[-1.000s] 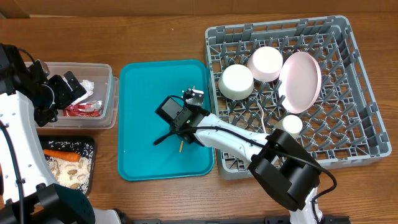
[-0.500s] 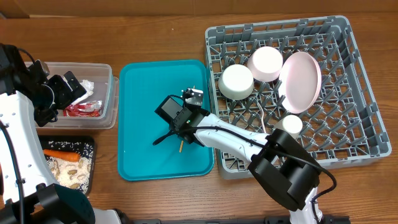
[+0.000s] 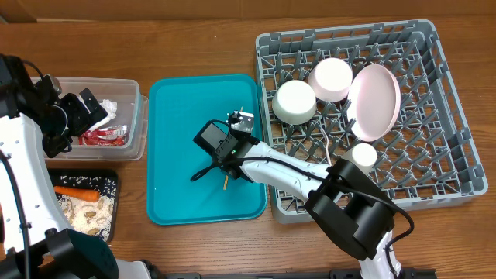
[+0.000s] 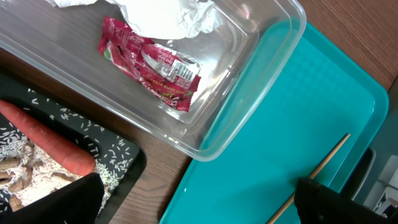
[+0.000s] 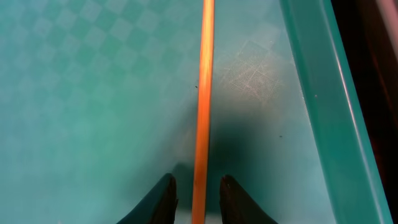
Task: Sort waste into correct bins and load items into the dishwasher
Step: 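Move the right gripper to the wooden chopstick on the teal tray and grip it, then lift the chopstick with the right gripper and carry it over the rack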
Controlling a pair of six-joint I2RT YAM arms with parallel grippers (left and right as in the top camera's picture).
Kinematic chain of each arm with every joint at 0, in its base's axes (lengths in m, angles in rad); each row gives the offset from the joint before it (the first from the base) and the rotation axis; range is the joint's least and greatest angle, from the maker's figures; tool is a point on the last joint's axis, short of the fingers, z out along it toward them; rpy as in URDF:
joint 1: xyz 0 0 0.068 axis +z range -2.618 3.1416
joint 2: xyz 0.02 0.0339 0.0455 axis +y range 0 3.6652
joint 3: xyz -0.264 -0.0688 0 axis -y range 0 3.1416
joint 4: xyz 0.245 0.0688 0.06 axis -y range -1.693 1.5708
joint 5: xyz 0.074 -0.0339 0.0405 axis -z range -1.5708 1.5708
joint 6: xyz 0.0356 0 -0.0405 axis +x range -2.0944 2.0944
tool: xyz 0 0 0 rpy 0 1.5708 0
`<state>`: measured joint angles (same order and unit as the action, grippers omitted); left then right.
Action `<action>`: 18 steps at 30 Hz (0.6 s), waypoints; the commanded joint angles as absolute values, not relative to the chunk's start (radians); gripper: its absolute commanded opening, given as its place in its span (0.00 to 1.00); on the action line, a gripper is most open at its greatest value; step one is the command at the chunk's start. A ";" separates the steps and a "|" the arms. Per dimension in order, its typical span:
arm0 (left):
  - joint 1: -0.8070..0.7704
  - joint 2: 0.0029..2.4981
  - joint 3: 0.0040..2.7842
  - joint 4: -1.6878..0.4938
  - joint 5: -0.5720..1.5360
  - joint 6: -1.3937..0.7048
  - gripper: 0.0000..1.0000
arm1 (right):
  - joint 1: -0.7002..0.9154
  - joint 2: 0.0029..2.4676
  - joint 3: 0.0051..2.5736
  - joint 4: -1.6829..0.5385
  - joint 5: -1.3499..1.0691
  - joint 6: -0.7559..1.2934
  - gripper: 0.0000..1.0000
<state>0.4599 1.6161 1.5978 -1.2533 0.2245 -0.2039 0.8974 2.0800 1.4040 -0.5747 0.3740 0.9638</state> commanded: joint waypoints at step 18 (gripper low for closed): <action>0.458 1.614 1.620 -1.252 0.229 -0.210 1.00 | 0.894 2.154 1.404 -0.539 0.392 0.962 0.12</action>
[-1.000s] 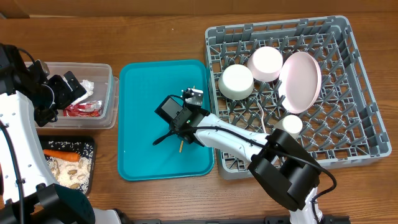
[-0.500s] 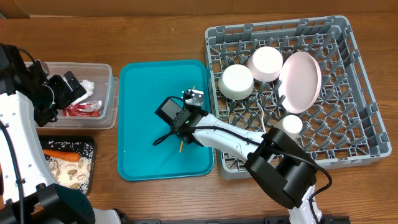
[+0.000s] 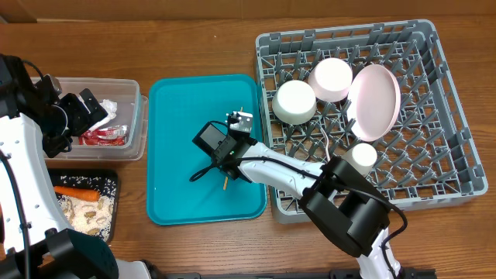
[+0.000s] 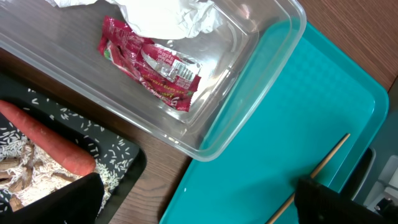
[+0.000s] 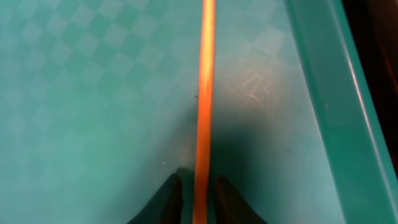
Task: Sort waste into correct bins and load items into the dishwasher
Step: 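Lift the chopstick with the right gripper and carry it over the rack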
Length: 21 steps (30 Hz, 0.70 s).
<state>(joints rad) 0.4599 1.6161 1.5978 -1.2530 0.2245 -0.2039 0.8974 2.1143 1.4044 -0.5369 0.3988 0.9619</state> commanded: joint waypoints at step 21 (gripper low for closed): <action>0.458 1.614 1.620 -1.252 0.229 -0.210 1.00 | 0.902 1.951 1.443 -0.579 0.364 0.747 0.04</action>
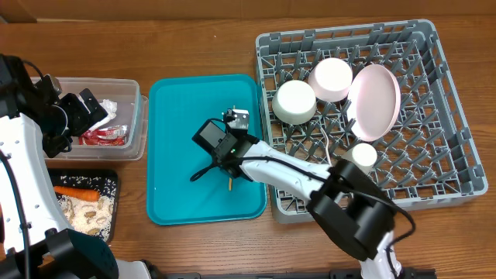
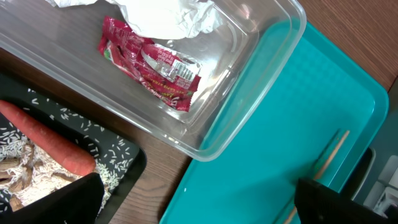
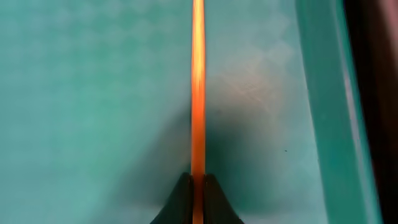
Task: Sort waste into correct bins and load items into the dishwasher
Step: 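Lift the chopstick with the right gripper and carry it over the rack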
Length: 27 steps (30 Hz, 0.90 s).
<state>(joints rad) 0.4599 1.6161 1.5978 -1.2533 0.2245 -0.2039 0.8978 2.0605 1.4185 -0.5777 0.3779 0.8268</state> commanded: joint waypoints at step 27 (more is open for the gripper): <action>0.458 1.614 1.620 -1.252 0.229 -0.210 1.00 | 0.577 1.643 1.440 -1.131 0.475 0.384 0.04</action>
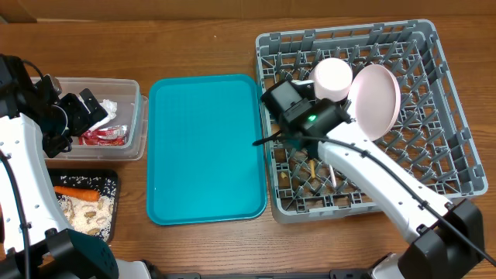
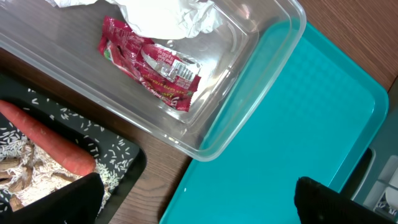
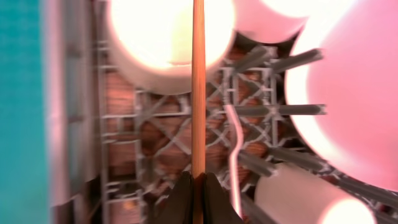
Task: Sort waste into correct bins and load items into the dishwasher
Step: 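Lift the chopstick with the right gripper and carry it over the rack, then lower the chopstick into the rack and open the right gripper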
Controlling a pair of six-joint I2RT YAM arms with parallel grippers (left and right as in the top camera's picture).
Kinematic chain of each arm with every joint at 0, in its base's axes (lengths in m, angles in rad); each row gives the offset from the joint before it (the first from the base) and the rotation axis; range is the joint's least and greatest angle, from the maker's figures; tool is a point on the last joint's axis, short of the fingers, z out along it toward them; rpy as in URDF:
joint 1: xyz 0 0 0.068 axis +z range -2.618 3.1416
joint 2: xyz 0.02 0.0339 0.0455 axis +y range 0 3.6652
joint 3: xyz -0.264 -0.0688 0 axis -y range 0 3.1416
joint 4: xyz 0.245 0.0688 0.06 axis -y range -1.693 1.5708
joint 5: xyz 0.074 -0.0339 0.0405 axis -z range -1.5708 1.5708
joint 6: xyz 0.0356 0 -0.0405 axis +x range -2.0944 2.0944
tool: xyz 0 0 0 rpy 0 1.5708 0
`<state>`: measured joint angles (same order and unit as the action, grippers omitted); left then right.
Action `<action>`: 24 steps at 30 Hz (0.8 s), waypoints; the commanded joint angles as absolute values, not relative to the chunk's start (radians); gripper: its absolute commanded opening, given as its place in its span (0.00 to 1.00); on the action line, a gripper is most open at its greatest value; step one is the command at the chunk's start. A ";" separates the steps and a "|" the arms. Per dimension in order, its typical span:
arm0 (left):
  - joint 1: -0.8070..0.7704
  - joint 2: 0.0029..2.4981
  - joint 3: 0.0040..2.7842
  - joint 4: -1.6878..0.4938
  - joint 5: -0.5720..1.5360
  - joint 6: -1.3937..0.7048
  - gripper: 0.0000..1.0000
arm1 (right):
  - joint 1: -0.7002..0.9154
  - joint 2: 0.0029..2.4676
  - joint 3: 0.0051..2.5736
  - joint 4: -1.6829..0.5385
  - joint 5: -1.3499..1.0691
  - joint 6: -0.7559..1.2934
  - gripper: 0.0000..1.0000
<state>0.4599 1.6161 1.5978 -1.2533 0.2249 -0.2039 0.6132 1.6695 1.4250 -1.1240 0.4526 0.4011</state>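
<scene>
My right gripper (image 3: 198,179) is shut on a wooden chopstick (image 3: 198,87) and holds it above the grey dish rack (image 1: 449,182), over the rack's left part. Under it in the right wrist view are a white bowl (image 3: 155,37), a pink plate (image 3: 354,93), a white cup (image 3: 298,199) and a thin metal utensil (image 3: 233,149). The teal tray (image 1: 205,147) has nothing on it. My left gripper (image 2: 199,199) hangs open above the corner of the clear bin (image 2: 261,81), near the tray's edge.
The clear bin holds a red wrapper (image 2: 152,65) and crumpled white paper (image 2: 168,15). A black tray (image 2: 118,158) beside it holds a carrot (image 2: 50,140) and rice scraps. A pink bowl (image 1: 333,77) stands in the rack's back.
My right gripper, shut on the chopstick over the teal tray before, now holds it above the dish rack to the right. The tray is bare. The left arm has not moved.
The chopstick lay on the teal tray between my right gripper's open fingers. The fingers then stood closer around it, then shut on it. Now the chopstick is off the tray and over the rack. My left gripper stayed open over the clear bin throughout.
</scene>
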 commanded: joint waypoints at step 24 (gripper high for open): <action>0.458 1.614 1.620 -1.252 0.229 -0.210 1.00 | 0.447 1.646 1.274 -1.029 0.361 0.262 0.04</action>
<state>0.4599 1.6161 1.5982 -1.2533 0.2249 -0.2039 0.4515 1.6695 1.3048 -1.0576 0.4355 0.3450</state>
